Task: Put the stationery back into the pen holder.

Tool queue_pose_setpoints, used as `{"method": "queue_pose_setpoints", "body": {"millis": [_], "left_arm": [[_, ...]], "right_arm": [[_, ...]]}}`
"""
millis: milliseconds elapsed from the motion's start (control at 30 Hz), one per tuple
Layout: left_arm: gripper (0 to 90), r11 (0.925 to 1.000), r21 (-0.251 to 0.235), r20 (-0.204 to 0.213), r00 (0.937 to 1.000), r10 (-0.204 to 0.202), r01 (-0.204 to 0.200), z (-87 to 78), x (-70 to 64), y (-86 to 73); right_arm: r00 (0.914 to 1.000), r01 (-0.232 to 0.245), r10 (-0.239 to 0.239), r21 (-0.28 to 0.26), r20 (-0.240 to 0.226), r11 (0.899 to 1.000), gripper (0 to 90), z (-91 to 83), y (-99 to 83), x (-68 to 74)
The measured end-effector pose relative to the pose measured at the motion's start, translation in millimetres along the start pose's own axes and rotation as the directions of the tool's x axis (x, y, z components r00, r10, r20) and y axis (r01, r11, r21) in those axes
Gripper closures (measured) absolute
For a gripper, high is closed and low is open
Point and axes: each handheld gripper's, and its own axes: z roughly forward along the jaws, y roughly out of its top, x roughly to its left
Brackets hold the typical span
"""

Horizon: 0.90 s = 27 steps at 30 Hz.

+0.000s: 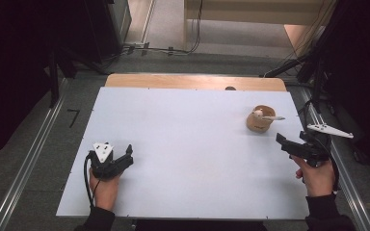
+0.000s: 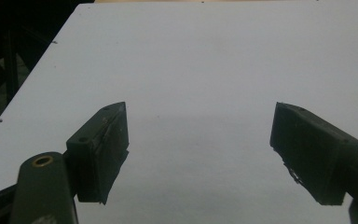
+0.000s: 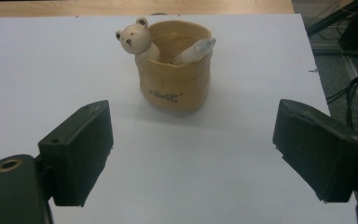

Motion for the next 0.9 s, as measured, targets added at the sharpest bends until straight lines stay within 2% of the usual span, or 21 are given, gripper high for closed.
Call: {"method": "queue_pose_setpoints", "body": {"millis": [900], "left_arm": [[20.0, 1.0000, -0.002, 0.005, 1.0000, -0.001, 0.001, -0.8, 0.2, 0.4]], "right_arm": [[1.0000, 0.007, -0.007, 0.047, -0.003, 0.999, 9.7, -0.4, -31.9, -8.6]]}}
